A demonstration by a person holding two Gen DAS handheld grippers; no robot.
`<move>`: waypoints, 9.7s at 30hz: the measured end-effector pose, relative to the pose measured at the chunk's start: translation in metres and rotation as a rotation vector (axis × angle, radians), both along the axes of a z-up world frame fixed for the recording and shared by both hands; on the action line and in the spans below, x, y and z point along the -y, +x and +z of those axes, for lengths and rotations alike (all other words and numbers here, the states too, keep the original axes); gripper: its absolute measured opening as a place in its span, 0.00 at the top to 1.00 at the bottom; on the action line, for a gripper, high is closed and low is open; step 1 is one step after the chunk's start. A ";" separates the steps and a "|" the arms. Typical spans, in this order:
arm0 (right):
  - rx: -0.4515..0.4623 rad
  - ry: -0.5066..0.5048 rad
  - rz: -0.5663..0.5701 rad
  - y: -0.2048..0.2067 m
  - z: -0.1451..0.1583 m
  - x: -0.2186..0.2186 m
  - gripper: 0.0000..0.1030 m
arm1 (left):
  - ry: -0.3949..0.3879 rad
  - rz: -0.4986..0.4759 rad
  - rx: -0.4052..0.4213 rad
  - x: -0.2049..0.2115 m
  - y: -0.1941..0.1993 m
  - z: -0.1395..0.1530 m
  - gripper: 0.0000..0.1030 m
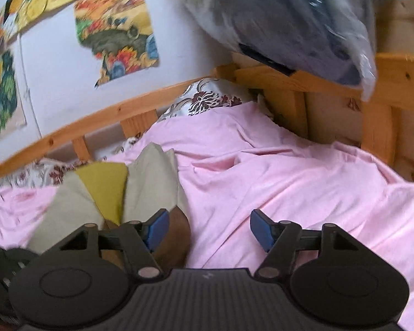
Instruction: Fold large clothes
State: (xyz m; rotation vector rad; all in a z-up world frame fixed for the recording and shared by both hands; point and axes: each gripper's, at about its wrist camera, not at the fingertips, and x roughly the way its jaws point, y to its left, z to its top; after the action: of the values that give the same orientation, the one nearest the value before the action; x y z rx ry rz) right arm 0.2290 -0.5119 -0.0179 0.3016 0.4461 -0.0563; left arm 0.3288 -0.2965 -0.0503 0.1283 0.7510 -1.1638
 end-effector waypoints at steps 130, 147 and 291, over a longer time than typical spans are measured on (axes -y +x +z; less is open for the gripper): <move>-0.046 -0.347 0.014 0.012 -0.052 -0.115 0.00 | 0.060 0.855 0.215 -0.109 -0.065 0.020 0.01; -0.061 -0.317 0.022 0.013 -0.057 -0.112 0.00 | 0.063 0.848 0.210 -0.111 -0.064 0.020 0.01; 0.070 -0.028 0.423 0.097 0.044 -0.200 0.00 | 0.005 1.067 -0.026 -0.260 -0.026 0.100 0.01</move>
State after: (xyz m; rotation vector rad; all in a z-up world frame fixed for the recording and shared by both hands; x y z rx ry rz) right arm 0.3256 -0.3119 0.0262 0.1761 0.4315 0.3595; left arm 0.3033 -0.0362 0.0500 -0.2661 0.6939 -0.1457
